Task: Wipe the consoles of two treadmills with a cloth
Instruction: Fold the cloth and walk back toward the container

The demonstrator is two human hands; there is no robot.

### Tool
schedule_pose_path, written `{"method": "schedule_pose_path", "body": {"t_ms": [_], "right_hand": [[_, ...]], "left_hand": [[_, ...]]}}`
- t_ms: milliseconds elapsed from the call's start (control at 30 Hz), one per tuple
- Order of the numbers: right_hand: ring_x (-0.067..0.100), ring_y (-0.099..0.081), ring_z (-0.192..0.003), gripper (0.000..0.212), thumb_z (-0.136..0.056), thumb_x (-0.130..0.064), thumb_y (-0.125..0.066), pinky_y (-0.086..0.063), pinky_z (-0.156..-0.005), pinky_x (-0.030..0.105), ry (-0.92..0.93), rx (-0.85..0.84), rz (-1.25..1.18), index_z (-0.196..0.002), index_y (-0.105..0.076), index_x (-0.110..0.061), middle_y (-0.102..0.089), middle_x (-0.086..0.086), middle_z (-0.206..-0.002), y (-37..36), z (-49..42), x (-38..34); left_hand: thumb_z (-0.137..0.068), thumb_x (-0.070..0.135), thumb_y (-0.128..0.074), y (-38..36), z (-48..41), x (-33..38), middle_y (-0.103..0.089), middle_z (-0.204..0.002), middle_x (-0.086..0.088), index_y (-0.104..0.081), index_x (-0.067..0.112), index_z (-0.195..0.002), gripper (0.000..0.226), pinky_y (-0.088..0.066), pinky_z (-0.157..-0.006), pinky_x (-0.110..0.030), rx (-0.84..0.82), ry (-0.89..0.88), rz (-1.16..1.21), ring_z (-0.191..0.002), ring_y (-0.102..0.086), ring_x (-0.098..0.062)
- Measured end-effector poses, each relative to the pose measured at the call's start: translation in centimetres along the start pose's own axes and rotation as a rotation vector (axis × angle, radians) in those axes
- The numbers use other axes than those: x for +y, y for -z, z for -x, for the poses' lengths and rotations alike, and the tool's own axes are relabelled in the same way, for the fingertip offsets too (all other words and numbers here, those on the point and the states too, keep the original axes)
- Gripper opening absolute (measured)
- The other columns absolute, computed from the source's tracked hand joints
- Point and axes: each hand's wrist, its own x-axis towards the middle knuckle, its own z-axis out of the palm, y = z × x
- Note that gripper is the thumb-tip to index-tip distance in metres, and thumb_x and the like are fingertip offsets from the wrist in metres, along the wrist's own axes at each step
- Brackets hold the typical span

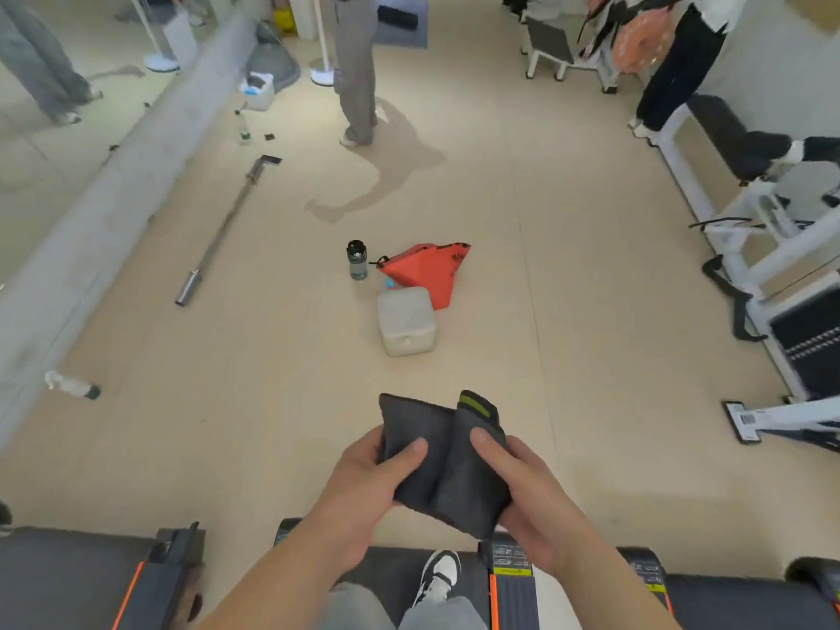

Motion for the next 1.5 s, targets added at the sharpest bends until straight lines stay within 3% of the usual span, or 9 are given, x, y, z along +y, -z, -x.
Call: {"method": "schedule_pose_path", "body": {"t_ms": [233, 467, 633, 800, 867, 967, 1100, 1233, 1500], "right_hand": [[0.036, -0.077, -0.105, 0.055, -0.081, -0.028, -0.091, -0.064, -0.074, 0.045, -0.023, 0.133, 0.065, -0.128, -0.068, -0.011, -0.082, 0.01, -0.113, 1.3, -10.9, -6.3], [0.033, -0.077, -0.104, 0.037, -0.091, -0.005, -0.077, -0.06, -0.071, 0.037, 0.006, 0.222, -0.069, -0.127, -0.069, -0.011, -0.082, 0.012, -0.113, 1.5, -27.2, -7.9], [0.037, -0.075, -0.103, 0.044, -0.085, 0.006, -0.078, -0.065, -0.075, 0.045, 0.098, 0.391, -0.254, -0.124, -0.064, -0.008, -0.078, 0.019, -0.115, -2.7, -44.2, -5.8], [0.045, -0.075, -0.103, 0.025, -0.088, 0.001, -0.075, -0.064, -0.087, 0.061, 0.061, 0.46, -0.29, -0.111, -0.07, -0.003, -0.077, 0.027, -0.106, -7.6, -51.2, -9.5], [0.047, -0.073, -0.107, 0.016, -0.093, -0.008, -0.068, -0.063, -0.083, 0.057, 0.089, 0.474, -0.36, -0.108, -0.074, -0.005, -0.075, 0.028, -0.108, -8.0, -53.9, -12.2], [0.027, -0.078, -0.091, 0.035, -0.104, -0.037, -0.055, -0.062, -0.079, 0.044, 0.153, 0.494, -0.425, -0.111, -0.08, -0.013, -0.08, 0.009, -0.095, -7.6, -57.4, -15.7], [0.018, -0.067, -0.083, 0.043, -0.107, -0.036, -0.049, -0.059, -0.074, 0.031, 0.208, 0.49, -0.362, -0.119, -0.068, 0.001, -0.069, 0.012, -0.098, -7.0, -63.6, -18.1], [0.023, -0.073, -0.092, 0.057, -0.092, -0.061, -0.046, -0.056, -0.092, 0.041, 0.181, 0.493, -0.281, -0.119, -0.077, -0.021, -0.08, 0.012, -0.108, -7.0, -68.6, -20.6], [0.014, -0.071, -0.109, 0.026, -0.108, -0.034, -0.051, -0.054, -0.101, 0.037, 0.101, 0.834, -0.281, -0.107, -0.075, -0.024, -0.081, -0.005, -0.103, -9.5, -78.2, -19.6]], "left_hand": [[-0.105, 0.03, -0.061, 0.7, -10.6, 7.7, -0.081, -0.11, 0.007, -0.072, 0.023, -0.117, 0.018, -0.058, -0.101, -0.039, 0.093, -0.084, -0.15, -0.107, -0.075, -0.013], [-0.109, 0.03, -0.053, 6.2, -29.3, 9.4, -0.078, -0.118, 0.013, -0.065, 0.034, -0.129, 0.024, -0.057, -0.103, -0.047, -0.006, -0.035, -0.258, -0.109, -0.075, -0.012], [-0.109, 0.034, -0.05, 9.8, -47.1, 7.7, -0.077, -0.118, 0.017, -0.066, 0.042, -0.129, 0.027, -0.059, -0.099, -0.039, -0.142, -0.016, -0.361, -0.109, -0.074, -0.008], [-0.11, 0.024, -0.045, 8.5, -54.0, 11.2, -0.077, -0.116, 0.016, -0.067, 0.054, -0.126, 0.04, -0.063, -0.092, -0.042, -0.341, 0.018, -0.523, -0.106, -0.074, -0.01], [-0.107, 0.027, -0.047, 7.2, -56.9, 13.9, -0.074, -0.122, 0.005, -0.067, 0.053, -0.126, 0.038, -0.064, -0.088, -0.043, -0.379, 0.036, -0.547, -0.107, -0.073, -0.012], [-0.1, 0.035, -0.061, 6.0, -62.6, 16.3, -0.059, -0.129, -0.015, -0.069, 0.044, -0.127, 0.029, -0.066, -0.079, -0.038, -0.431, -0.01, -0.652, -0.104, -0.075, -0.024], [-0.093, 0.031, -0.078, 5.5, -69.8, 18.9, -0.08, -0.105, 0.011, -0.073, 0.039, -0.111, 0.02, -0.059, -0.077, -0.02, -0.499, -0.006, -0.726, -0.095, -0.076, -0.005], [-0.083, 0.014, -0.085, 7.2, -77.2, 20.4, -0.08, -0.104, 0.012, -0.071, 0.034, -0.113, 0.039, -0.059, -0.081, -0.023, -0.498, 0.084, -0.849, -0.102, -0.075, -0.008], [-0.091, 0.005, -0.07, 13.9, -91.7, 20.6, -0.081, -0.101, 0.006, -0.074, 0.028, -0.111, 0.031, -0.061, -0.087, -0.036, -0.481, 0.294, -0.987, -0.1, -0.075, -0.018]]}}
